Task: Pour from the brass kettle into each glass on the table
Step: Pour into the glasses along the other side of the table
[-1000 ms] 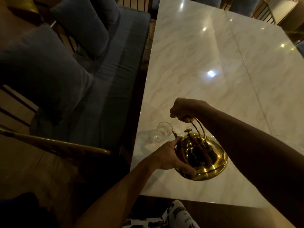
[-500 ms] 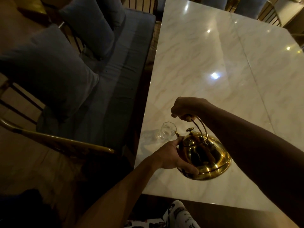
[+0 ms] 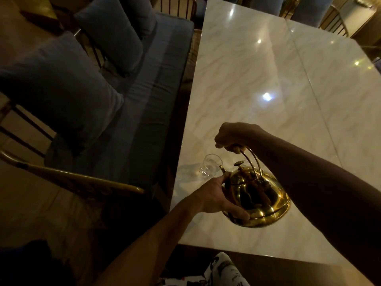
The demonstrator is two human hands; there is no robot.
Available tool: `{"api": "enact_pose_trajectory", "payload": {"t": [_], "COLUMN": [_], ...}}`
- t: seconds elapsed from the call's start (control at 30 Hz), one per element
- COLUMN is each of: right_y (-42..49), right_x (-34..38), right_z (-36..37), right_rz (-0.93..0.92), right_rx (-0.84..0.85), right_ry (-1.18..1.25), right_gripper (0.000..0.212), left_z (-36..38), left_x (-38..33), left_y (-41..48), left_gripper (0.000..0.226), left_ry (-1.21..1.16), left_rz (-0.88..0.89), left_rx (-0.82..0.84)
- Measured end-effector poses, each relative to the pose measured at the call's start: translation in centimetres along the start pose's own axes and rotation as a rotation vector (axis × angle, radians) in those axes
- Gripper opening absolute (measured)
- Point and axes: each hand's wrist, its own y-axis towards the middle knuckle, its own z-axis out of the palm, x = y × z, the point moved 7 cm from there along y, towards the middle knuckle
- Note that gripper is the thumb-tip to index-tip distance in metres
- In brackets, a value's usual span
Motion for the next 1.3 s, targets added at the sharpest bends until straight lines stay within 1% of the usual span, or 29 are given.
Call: {"api": "enact_pose_trajectory", "payload": {"t": [0.37, 0.53, 0.67, 0.73, 0.8, 0.87, 0.97, 1.07, 1.17, 1.3], "right_y": [-0.5, -1.2, -1.8, -2.1, -2.7, -3.8, -5.5, -6.7, -7.7, -8.8], "right_x": [0.2, -0.2, -1.4, -2.5, -3.5, -4.2, -6.0, -7.4, -8.7, -11.4], "right_z": [0.1, 0.1, 0.0, 0.2, 0.7, 1.5, 2.8, 4.0, 4.5, 4.8], "right_rz": [-0.008, -0.012, -0.036, -0.046, -0.082, -0.147, -0.179, -0.227, -0.259, -0.266], "right_rx": [-0.003, -0.03, -0.106, -0.136, -0.155, -0.185, -0.265, -0.313, -0.371, -0.474], "right_ry": [0.023, 0.076, 0.183, 0.29, 0.393, 0.478, 0.652, 0.711, 0.736, 0.77], "right_gripper": [0.022, 0.024, 0.023, 0.021, 0.026, 0.03, 0.039, 0.044, 0.045, 0.045], "left_z": [-0.2, -0.1, -0.1, 0.0, 0.3, 0.3, 0.4, 1.0, 1.8, 3.3], "left_x": [0.1, 0.2, -0.1, -0.2, 0.1, 0.5, 0.9, 1.1, 1.1, -0.6], "left_y": [-0.4, -0.3, -0.2, -0.2, -0.1, -0.1, 0.0, 0.2, 0.4, 0.5], "left_gripper": [0.091, 0.093, 0.104, 0.112, 0.118, 0.121, 0.125, 0.132, 0.136, 0.131], "left_ry": [0.036, 0.087, 0.146, 0.159, 0.187, 0.291, 0.511, 0.669, 0.756, 0.84], "left_rz": [-0.004, 0.019, 0.044, 0.053, 0.061, 0.111, 0.225, 0.273, 0.295, 0.347], "left_rx": [0.002, 0.012, 0.014, 0.016, 0.022, -0.005, -0.063, -0.101, -0.109, -0.128]}}
